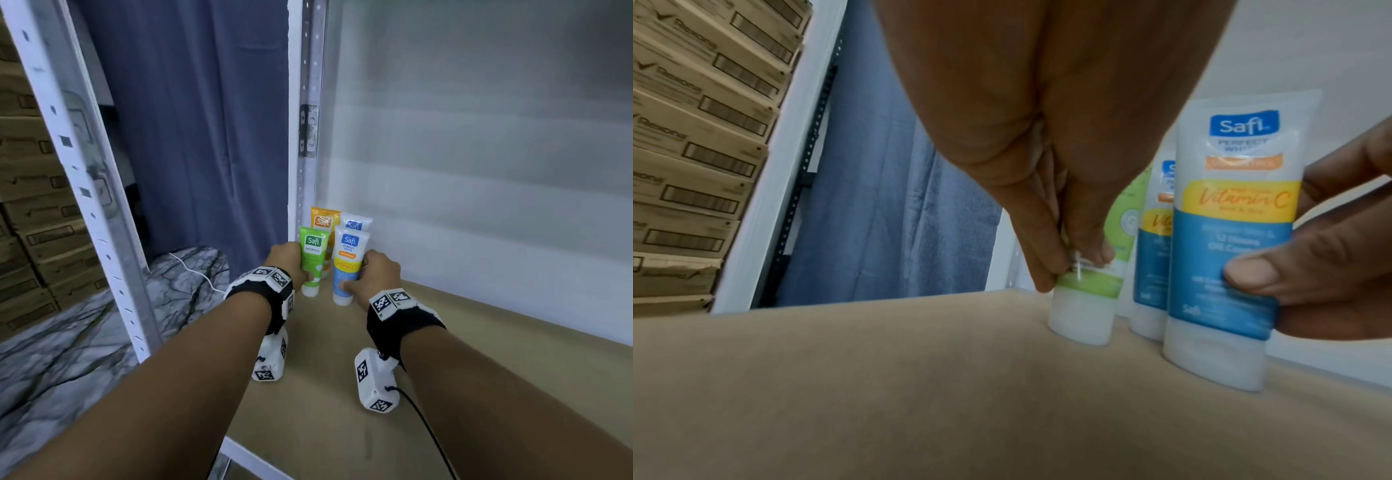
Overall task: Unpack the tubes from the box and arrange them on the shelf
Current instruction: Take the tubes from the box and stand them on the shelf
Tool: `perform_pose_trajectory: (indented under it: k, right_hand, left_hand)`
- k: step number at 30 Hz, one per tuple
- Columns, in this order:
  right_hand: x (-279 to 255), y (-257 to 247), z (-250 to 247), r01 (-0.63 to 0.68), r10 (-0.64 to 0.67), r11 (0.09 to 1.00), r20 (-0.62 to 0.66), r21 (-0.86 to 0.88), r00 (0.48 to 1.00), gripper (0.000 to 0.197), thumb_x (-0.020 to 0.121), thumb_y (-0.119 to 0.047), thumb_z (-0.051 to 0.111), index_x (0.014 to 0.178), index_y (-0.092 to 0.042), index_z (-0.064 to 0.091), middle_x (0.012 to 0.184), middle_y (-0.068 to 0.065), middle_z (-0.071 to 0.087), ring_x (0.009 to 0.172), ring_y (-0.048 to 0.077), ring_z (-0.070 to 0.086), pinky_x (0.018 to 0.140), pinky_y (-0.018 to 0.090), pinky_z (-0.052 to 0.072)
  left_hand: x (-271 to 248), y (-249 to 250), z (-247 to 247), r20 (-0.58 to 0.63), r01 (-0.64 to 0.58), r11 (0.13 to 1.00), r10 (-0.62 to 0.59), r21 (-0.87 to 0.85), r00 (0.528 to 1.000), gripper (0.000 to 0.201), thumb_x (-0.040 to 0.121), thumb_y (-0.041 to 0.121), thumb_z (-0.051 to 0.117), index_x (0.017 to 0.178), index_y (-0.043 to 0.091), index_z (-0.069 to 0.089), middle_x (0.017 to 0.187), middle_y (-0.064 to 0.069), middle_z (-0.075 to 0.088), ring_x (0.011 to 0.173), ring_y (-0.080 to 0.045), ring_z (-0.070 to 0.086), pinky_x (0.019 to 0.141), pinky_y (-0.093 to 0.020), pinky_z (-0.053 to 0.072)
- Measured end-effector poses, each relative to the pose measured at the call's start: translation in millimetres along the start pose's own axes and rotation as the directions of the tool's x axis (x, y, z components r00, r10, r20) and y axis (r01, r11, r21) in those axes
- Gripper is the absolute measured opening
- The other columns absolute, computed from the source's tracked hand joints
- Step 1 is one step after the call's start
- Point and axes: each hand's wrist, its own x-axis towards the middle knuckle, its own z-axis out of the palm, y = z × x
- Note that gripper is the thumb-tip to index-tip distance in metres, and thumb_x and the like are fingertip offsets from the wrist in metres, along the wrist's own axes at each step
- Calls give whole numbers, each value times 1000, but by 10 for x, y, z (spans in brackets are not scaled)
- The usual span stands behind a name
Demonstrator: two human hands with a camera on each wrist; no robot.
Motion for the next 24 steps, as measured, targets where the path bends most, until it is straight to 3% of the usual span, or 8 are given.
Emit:
perform_pose_trajectory:
  k: [7,12,15,17,18,21,24]
  right_hand:
    - [43,-25,7,-31,31,1000,4,2,1000,46,70,-23,84,108,-10,62,109,8,69,99,25,66,74,23,43]
    - [-180,-51,-123,-110,109,993,32,31,993,51,69,-26,84,109,-7,58,105,7,64,99,24,61,73,24,42]
    - [-433,-115,-184,-85,87,996,64,-26,994,31,70,-24,82,87,-10,61,89,5,63,85,22,61,68,25,42]
    - [-636,-188,-201,-69,71,997,70,-29,995,25,69,-21,82,71,-14,58,86,5,64,84,24,63,68,25,44]
    - [-751,-224,-214,-70,71,997,72,-19,995,24,69,-22,82,73,-14,60,90,5,66,87,23,63,72,25,46]
    - [-1124,-335,-250,-81,79,996,90,23,993,37,70,-21,82,102,-10,68,107,6,68,102,23,64,89,26,50]
    - [-1627,-452,-262,-49,45,998,117,28,992,28,71,-19,79,96,-13,70,105,5,69,99,21,65,87,22,48]
  left_hand:
    - [94,-28,66,-18,3,1000,-3,3,1000,32,82,16,72,112,7,63,111,-12,68,103,-29,64,86,-34,53]
    - [-113,-18,65,-24,75,996,-74,46,997,35,88,21,66,119,7,59,118,-13,63,107,-31,62,88,-37,51]
    - [-360,-28,-2,-9,69,995,-69,66,998,39,89,20,64,125,9,55,120,-15,62,111,-32,59,93,-36,49]
    - [-575,-46,-82,14,78,993,-79,83,997,40,88,25,64,125,12,56,122,-15,60,113,-31,58,95,-36,49]
    - [-705,-48,-133,25,83,993,-86,80,996,40,88,27,64,125,14,56,122,-13,60,113,-30,58,96,-36,49]
    - [-1110,-45,-285,30,70,995,-72,64,997,34,85,29,65,116,17,61,116,-13,63,107,-30,61,93,-37,51]
    - [-1678,-68,-444,2,46,996,-47,74,999,21,83,25,69,102,16,66,107,-13,66,102,-31,62,90,-37,52]
